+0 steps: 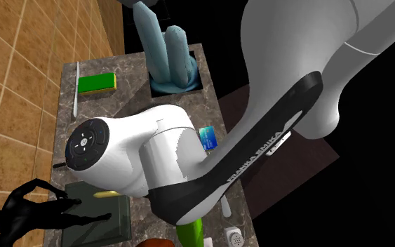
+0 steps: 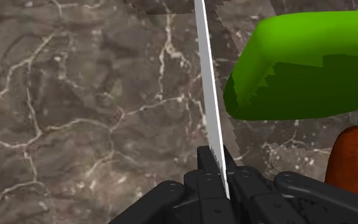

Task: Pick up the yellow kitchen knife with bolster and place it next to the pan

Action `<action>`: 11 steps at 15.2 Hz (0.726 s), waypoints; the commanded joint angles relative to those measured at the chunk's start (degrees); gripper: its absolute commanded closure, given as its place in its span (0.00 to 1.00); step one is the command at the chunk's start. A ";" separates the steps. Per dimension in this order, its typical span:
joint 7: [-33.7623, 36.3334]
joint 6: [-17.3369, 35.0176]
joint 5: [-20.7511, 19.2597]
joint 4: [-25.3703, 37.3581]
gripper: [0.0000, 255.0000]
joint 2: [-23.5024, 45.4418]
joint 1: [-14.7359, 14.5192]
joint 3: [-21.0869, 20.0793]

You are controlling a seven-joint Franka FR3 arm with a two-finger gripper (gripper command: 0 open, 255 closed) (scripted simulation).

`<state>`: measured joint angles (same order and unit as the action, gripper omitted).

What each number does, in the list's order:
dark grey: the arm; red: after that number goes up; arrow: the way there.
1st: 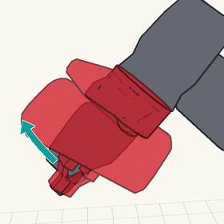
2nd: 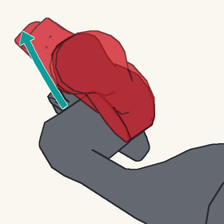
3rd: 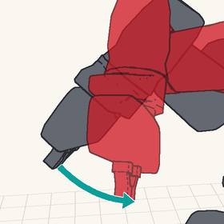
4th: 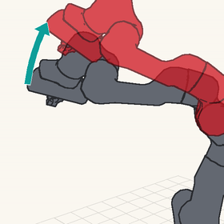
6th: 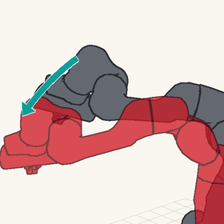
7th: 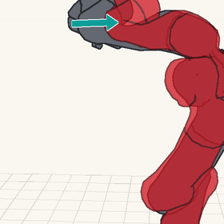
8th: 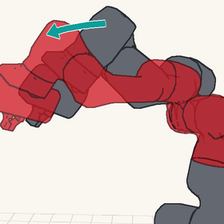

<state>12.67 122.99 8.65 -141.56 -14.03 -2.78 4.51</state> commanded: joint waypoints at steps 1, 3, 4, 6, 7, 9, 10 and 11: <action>-0.41 1.55 0.19 -0.91 1.00 0.75 -0.01 0.09; -0.77 3.23 0.47 -1.65 1.00 1.72 -0.09 0.12; -0.95 4.07 0.62 -1.99 1.00 2.23 -0.13 0.13; -1.33 5.70 0.93 -2.63 1.00 3.25 -0.21 0.16; -1.32 5.69 0.92 -2.63 1.00 3.24 -0.20 0.16; -1.33 5.70 0.93 -2.63 1.00 3.25 -0.21 0.16; -1.33 5.70 0.93 -2.63 1.00 3.25 -0.21 0.16; -1.33 5.70 0.93 -2.63 1.00 3.25 -0.21 0.16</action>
<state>11.35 128.66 9.57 -144.17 -10.79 -2.98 4.67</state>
